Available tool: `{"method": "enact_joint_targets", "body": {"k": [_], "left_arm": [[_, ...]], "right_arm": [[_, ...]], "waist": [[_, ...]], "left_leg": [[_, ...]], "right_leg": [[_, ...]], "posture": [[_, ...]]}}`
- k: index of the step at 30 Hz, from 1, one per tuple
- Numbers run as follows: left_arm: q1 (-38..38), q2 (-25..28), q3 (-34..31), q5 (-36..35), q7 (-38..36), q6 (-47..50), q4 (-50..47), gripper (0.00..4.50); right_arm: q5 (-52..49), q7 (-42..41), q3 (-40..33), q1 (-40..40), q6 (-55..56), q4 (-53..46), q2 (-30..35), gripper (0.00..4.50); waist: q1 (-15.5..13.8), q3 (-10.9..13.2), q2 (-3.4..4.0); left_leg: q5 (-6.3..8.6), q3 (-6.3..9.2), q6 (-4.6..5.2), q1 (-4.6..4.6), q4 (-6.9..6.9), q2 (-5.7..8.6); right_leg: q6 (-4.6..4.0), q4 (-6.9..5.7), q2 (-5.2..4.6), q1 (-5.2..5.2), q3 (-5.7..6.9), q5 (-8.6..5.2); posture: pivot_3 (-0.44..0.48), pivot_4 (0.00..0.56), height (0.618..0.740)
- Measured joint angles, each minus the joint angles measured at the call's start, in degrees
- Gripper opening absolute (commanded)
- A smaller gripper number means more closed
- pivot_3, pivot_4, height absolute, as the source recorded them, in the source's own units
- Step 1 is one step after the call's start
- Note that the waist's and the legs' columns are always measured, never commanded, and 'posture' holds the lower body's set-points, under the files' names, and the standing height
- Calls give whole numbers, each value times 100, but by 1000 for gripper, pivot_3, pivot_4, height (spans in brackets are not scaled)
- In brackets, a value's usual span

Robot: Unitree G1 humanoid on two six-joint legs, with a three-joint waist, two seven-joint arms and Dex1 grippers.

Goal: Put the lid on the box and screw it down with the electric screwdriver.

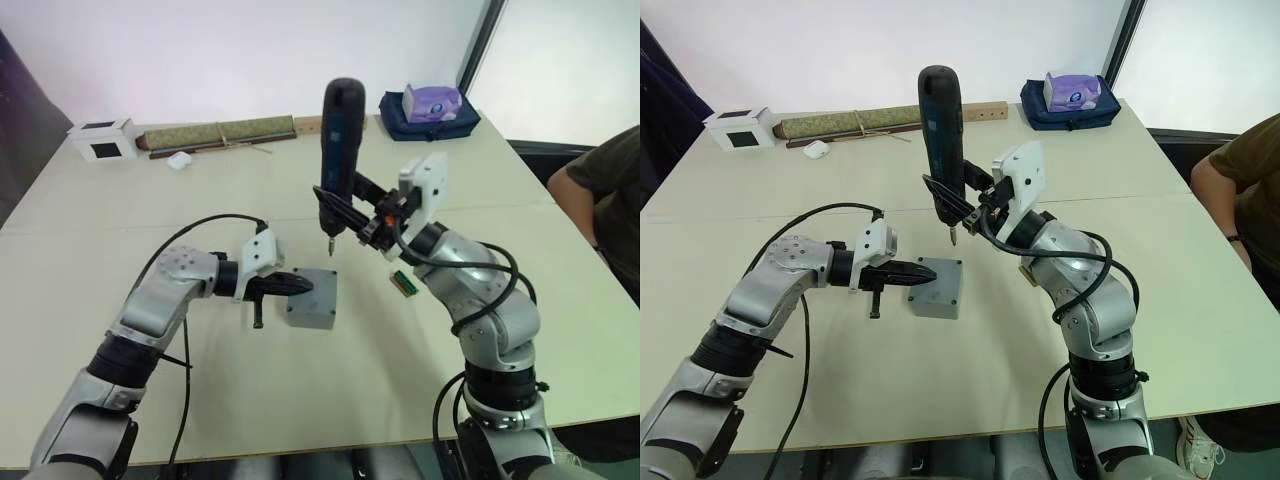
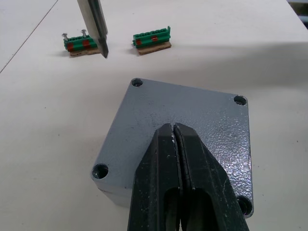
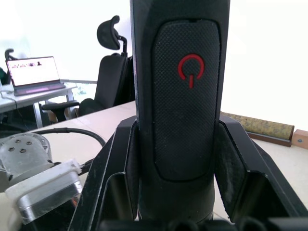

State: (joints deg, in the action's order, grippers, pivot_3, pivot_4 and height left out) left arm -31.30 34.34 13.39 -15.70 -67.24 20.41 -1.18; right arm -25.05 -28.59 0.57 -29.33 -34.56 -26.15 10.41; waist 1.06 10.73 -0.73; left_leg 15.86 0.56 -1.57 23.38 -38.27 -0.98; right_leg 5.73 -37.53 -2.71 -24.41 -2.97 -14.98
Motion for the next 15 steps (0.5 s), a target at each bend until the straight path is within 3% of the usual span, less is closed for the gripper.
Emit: {"method": "enact_joint_targets", "body": {"k": [15], "left_arm": [[-26,-3,21,47,-46,-70,29,0]], "right_arm": [[-12,38,138,383,64,-102,195,1507]], "waist": [[-7,0,0]], "left_leg": [[0,1,0,-1,0,0]], "right_leg": [[0,0,0,1,0,0]], "posture": [[0,150,740]]}}
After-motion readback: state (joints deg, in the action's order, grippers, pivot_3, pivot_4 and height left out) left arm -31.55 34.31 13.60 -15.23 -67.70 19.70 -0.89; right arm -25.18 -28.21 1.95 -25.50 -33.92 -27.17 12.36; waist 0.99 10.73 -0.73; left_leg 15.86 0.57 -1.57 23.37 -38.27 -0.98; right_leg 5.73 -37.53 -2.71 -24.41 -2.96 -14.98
